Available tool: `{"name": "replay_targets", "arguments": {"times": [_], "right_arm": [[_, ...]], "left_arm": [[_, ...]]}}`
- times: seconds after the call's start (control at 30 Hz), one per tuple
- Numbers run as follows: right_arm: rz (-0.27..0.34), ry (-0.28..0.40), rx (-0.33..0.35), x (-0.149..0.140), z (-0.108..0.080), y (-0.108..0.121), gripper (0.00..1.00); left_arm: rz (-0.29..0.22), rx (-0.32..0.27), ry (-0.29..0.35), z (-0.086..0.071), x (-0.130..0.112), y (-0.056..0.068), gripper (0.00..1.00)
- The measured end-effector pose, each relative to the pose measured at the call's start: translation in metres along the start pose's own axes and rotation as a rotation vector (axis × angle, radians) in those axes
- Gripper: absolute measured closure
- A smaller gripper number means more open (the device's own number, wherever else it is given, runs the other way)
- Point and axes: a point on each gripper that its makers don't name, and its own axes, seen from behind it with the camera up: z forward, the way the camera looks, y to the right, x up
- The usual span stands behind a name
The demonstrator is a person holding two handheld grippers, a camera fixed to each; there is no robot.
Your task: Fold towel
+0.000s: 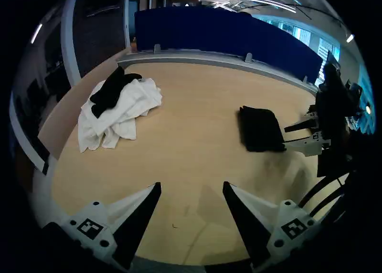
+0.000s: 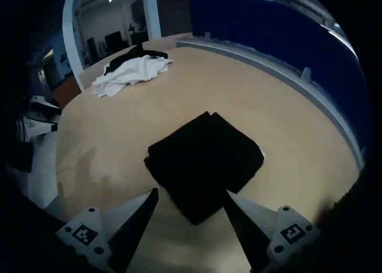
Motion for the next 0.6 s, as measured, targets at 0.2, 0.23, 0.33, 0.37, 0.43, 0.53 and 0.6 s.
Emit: {"name": "replay_targets", "arguments": {"times": [0.2, 0.23, 0.33, 0.37, 0.43, 0.53, 0.6], "right_arm": [[0.025, -0.024, -0.025, -0.017, -0.004, 0.008, 0.0], [0.027, -0.027, -0.028, -0.018, -0.004, 0.008, 0.0], [0.031, -0.036, -0.036, -0.022, -0.004, 0.011, 0.01], [0.032, -0.04, -0.038, -0.024, -0.003, 0.011, 0.02], [0.036, -0.05, -0.04, -0.029, -0.002, 0.011, 0.09], [0.041, -0.06, -0.034, -0.035, 0.002, 0.009, 0.15], [0.045, -0.06, -0.021, -0.038, 0.004, 0.006, 0.21]], "left_arm": [[-0.005, -0.001, -0.002, 0.001, -0.002, -0.001, 0.04], [-0.004, -0.002, -0.002, 0.001, -0.002, 0.0, 0.04], [0.0, -0.004, -0.001, 0.0, 0.0, 0.001, 0.04], [0.001, -0.005, 0.0, -0.001, 0.001, 0.001, 0.04], [0.001, -0.006, 0.001, -0.001, 0.002, 0.001, 0.04], [-0.004, -0.007, 0.001, -0.002, 0.002, 0.001, 0.04], [-0.007, -0.007, 0.0, -0.002, 0.002, 0.0, 0.04]]}}
